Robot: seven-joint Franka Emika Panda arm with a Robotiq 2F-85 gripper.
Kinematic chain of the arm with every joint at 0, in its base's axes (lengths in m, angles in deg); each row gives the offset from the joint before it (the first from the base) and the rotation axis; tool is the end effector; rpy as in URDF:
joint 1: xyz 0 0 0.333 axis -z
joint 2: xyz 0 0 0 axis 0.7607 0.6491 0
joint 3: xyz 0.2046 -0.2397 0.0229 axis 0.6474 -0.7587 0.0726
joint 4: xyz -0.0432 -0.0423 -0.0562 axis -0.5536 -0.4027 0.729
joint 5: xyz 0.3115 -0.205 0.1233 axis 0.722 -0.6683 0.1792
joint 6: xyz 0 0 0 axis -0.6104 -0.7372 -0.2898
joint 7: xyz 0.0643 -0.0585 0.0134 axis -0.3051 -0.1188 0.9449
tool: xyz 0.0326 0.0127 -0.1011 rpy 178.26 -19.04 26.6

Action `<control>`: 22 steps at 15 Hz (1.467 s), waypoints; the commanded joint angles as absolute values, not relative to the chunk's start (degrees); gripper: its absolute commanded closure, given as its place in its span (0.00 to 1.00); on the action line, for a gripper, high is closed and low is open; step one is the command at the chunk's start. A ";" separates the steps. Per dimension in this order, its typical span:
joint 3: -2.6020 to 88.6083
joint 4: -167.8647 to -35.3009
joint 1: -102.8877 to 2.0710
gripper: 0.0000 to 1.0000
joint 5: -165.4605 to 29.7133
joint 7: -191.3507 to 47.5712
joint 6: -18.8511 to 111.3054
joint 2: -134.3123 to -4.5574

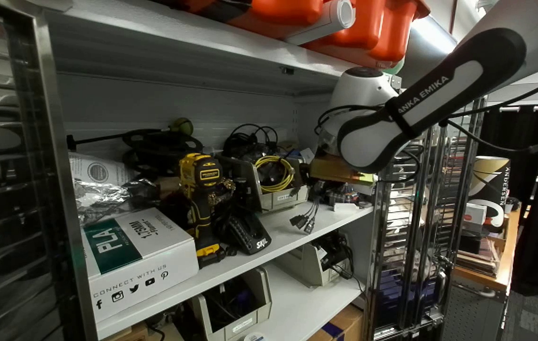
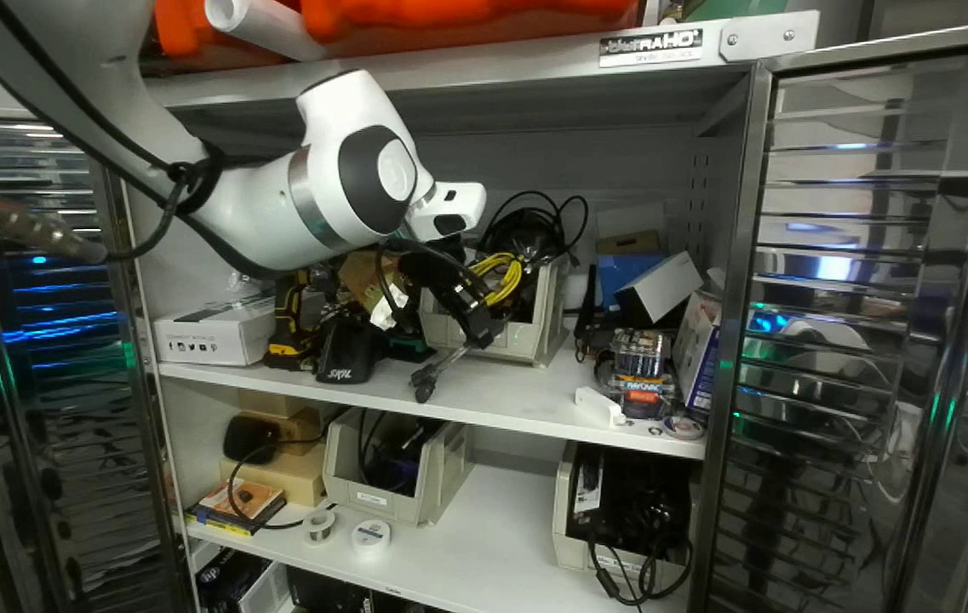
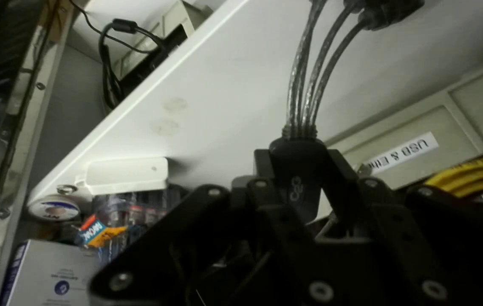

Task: Put the extension cables into the compartment.

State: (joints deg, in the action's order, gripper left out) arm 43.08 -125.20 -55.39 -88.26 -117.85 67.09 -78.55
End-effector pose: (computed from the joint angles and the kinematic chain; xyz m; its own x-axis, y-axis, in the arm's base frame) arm 0.6168 0.0369 0.4471 0.6968 -0.4514 0.5574 -0.4538 -0.8792 -0.1448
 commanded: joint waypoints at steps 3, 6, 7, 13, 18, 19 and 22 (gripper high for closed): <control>41.60 -131.93 -55.54 0.87 -99.51 -127.20 81.37 -86.24; 39.82 -129.77 -54.19 0.87 -113.03 -138.91 87.22 -86.55; 39.26 -128.20 -53.57 0.86 -117.33 -143.02 88.70 -85.98; 37.08 -117.90 -52.21 0.87 -134.89 -160.10 91.70 -79.22; 36.22 -106.78 -53.93 0.86 -147.96 -176.15 91.47 -71.90; 36.36 -104.69 -54.23 0.86 -150.06 -178.90 91.07 -70.46; 36.97 -99.35 -55.17 0.86 -155.09 -185.07 90.15 -66.51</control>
State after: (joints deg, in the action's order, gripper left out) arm 37.37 -107.32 -53.79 -150.02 -178.29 89.94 -71.48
